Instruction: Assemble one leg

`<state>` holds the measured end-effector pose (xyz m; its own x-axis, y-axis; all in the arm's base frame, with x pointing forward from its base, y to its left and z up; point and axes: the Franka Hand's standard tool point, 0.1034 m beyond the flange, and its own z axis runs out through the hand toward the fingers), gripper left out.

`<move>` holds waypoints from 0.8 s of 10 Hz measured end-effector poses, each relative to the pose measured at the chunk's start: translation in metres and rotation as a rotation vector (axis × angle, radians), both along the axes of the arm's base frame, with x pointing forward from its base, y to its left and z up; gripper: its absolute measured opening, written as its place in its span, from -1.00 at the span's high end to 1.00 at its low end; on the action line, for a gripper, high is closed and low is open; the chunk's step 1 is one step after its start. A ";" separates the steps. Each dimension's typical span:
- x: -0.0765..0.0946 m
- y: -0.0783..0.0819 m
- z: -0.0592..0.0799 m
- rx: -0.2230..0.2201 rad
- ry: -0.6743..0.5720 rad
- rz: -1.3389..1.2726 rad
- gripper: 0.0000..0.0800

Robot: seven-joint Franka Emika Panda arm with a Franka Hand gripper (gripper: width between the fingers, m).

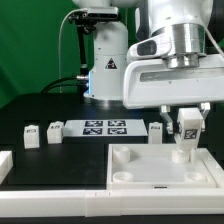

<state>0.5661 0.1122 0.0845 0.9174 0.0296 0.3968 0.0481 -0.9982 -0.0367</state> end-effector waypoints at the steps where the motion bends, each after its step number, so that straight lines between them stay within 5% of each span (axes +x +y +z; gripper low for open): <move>1: 0.000 -0.001 -0.001 -0.001 0.001 0.000 0.28; 8: 0.017 0.002 -0.003 0.000 -0.106 0.004 0.28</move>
Offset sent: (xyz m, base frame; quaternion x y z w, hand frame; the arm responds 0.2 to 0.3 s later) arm 0.0000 0.0000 0.0000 0.0000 0.0899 0.0000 0.9960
